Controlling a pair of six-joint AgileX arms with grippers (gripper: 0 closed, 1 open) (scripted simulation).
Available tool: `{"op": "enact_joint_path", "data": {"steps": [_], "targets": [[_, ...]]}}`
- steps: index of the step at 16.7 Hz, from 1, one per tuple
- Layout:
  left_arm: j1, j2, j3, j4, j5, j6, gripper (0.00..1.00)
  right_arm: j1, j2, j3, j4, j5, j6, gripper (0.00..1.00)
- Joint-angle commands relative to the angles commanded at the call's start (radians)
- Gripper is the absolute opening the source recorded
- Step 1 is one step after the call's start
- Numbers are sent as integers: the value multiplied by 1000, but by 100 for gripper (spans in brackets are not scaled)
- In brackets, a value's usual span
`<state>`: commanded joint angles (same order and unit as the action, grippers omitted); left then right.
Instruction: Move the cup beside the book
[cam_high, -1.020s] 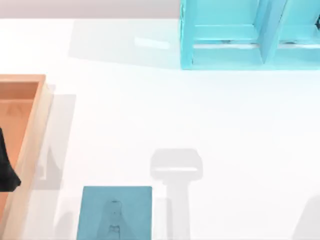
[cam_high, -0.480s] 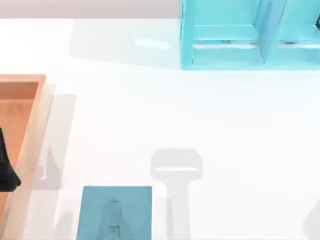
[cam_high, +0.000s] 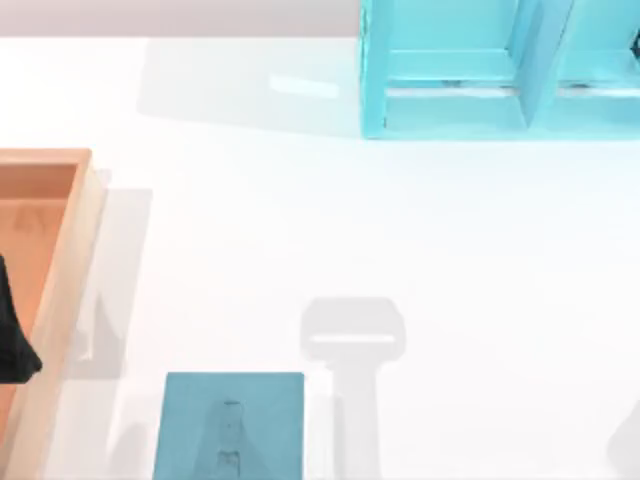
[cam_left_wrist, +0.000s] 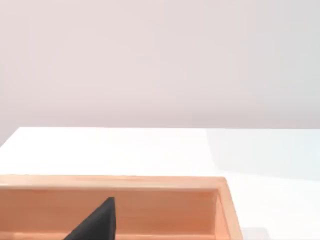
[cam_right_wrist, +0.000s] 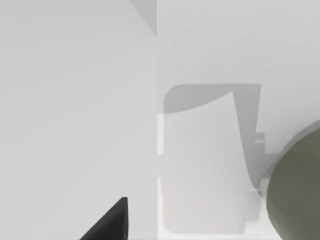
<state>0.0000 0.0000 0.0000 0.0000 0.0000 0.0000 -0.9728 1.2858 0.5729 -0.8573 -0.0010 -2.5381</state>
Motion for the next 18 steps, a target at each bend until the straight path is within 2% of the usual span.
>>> {"op": "enact_joint_path", "data": {"steps": [10,18], "targets": [[0,0,0,0,0,0,100,0,0,0,0,0,0,2],[0,0,0,0,0,0,100,0,0,0,0,0,0,0]]}}
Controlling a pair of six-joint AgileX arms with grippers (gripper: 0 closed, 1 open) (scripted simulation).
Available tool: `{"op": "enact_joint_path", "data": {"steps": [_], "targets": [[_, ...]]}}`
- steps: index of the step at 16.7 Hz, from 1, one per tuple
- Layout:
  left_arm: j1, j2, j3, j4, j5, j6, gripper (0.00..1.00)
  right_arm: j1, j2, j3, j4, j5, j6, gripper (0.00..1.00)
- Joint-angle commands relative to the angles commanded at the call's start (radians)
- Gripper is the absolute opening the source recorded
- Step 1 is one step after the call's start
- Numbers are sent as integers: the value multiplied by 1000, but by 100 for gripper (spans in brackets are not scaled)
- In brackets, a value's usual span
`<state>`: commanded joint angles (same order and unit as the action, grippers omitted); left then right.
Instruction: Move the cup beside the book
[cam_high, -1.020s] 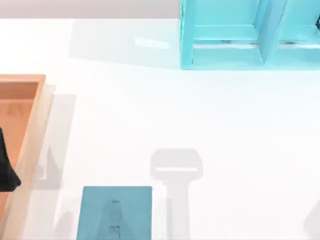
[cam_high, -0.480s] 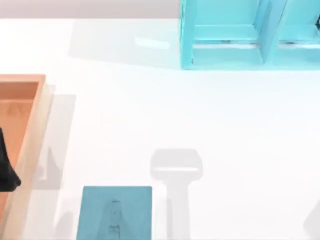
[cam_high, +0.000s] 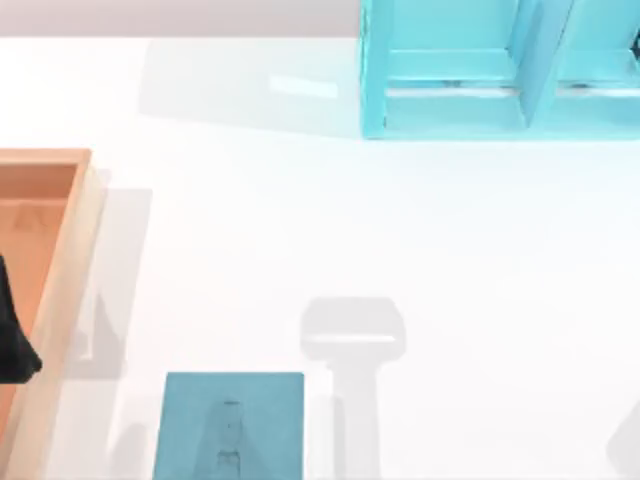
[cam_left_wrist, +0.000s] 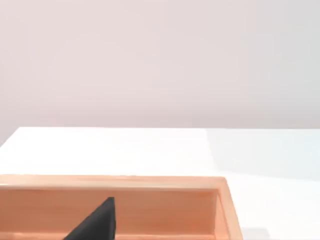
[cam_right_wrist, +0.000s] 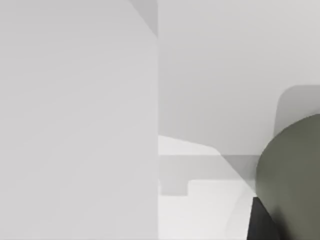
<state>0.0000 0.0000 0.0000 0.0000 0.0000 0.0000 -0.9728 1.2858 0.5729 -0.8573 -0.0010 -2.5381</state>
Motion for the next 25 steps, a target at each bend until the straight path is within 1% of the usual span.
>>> {"op": "enact_joint_path", "data": {"steps": [4,10,17,19,21,23,25], "targets": [[0,0,0,0,0,0,100,-2,-17,34,-37,0,-6,0],[0,0,0,0,0,0,100,-3,-74,143,-229,1,-6,0],[0,0,0,0,0,0,100,6,-74,159,-240,0,-11,0],[0,0,0,0,0,0,100,48,-43,186,-250,-4,-58,0],[0,0,0,0,0,0,100,129,10,233,-267,-11,-150,0],[0,0,0,0,0,0,100,235,79,293,-289,-22,-282,0],[0,0,0,0,0,0,100,364,160,364,-317,-36,-451,0]]}}
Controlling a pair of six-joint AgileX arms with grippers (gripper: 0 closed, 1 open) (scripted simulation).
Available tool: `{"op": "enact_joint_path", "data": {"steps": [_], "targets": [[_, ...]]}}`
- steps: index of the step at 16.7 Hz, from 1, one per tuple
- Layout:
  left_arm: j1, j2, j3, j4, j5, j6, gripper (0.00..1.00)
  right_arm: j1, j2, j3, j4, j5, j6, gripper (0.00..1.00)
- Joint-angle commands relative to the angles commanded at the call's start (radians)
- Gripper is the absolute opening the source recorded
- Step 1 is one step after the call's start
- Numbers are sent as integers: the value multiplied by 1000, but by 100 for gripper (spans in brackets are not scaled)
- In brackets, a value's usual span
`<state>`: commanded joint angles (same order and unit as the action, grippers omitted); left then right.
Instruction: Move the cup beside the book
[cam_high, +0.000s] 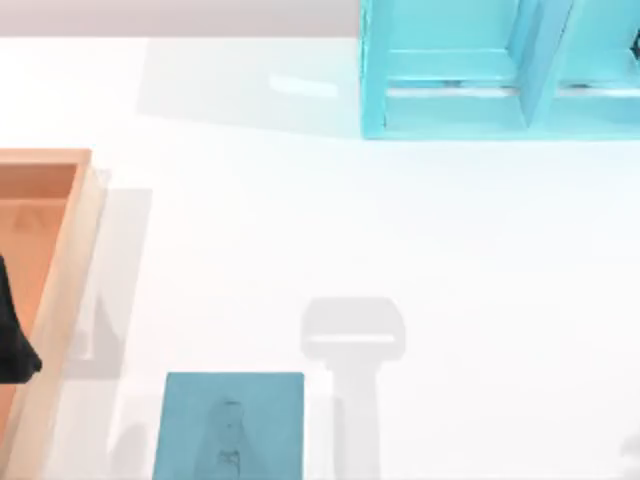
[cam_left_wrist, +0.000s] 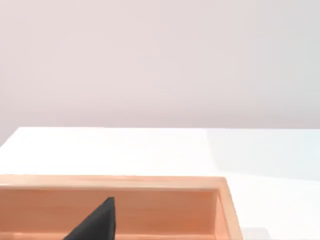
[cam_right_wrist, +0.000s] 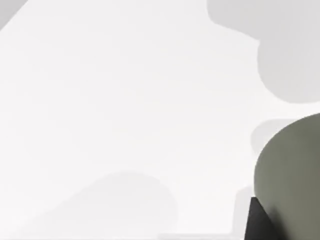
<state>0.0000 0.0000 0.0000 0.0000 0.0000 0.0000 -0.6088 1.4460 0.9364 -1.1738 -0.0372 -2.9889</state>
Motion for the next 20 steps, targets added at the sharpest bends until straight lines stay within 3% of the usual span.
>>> {"op": "enact_joint_path", "data": {"steps": [13,20], "targets": [[0,0,0,0,0,0,100,961,520,555,-184,-134,-1481,0],[0,0,0,0,0,0,100,1330,619,832,-202,-90,-2134,0]]}}
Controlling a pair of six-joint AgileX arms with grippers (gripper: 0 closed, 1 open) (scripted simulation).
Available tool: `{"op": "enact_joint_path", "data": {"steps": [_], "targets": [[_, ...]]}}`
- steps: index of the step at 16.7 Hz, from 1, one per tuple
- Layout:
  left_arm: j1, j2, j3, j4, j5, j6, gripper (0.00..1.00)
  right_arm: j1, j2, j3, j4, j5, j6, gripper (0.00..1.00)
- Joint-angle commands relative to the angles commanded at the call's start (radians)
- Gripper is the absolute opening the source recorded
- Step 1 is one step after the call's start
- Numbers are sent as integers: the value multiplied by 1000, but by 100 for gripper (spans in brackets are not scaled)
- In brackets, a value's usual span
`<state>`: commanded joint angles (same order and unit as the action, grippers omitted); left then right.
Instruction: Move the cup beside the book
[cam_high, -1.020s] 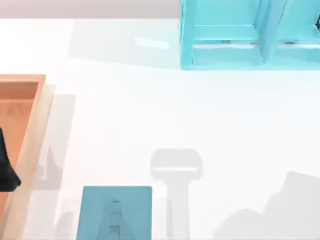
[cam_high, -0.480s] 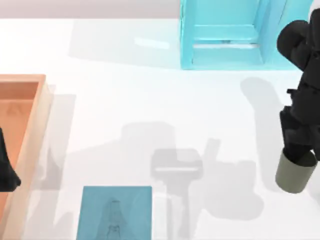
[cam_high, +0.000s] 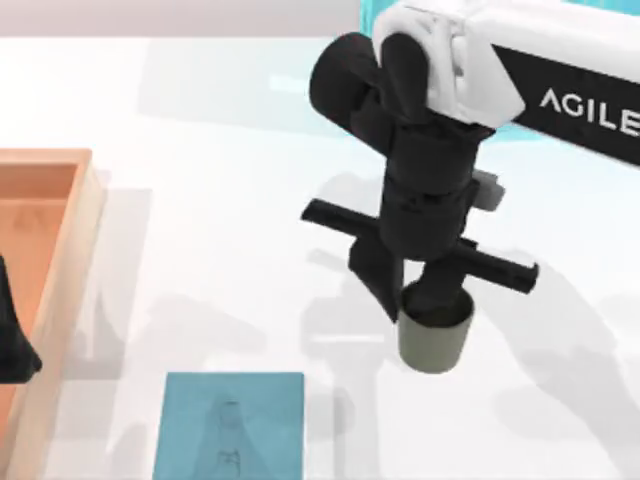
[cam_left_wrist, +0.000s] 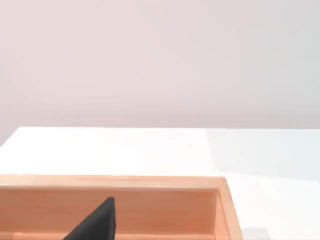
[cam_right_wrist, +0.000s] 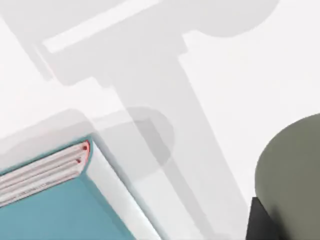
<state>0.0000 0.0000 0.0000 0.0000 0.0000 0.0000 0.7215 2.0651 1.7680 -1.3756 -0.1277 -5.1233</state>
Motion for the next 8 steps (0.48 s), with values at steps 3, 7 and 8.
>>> {"op": "enact_joint_path", "data": {"steps": [3,7,8], "targets": [[0,0,0,0,0,0,100,99,8,80,4,51,-157,0],[0,0,0,0,0,0,100,162,6,136,9,104,-249,0],[0,0,0,0,0,0,100,166,6,140,9,108,-254,0]]}}
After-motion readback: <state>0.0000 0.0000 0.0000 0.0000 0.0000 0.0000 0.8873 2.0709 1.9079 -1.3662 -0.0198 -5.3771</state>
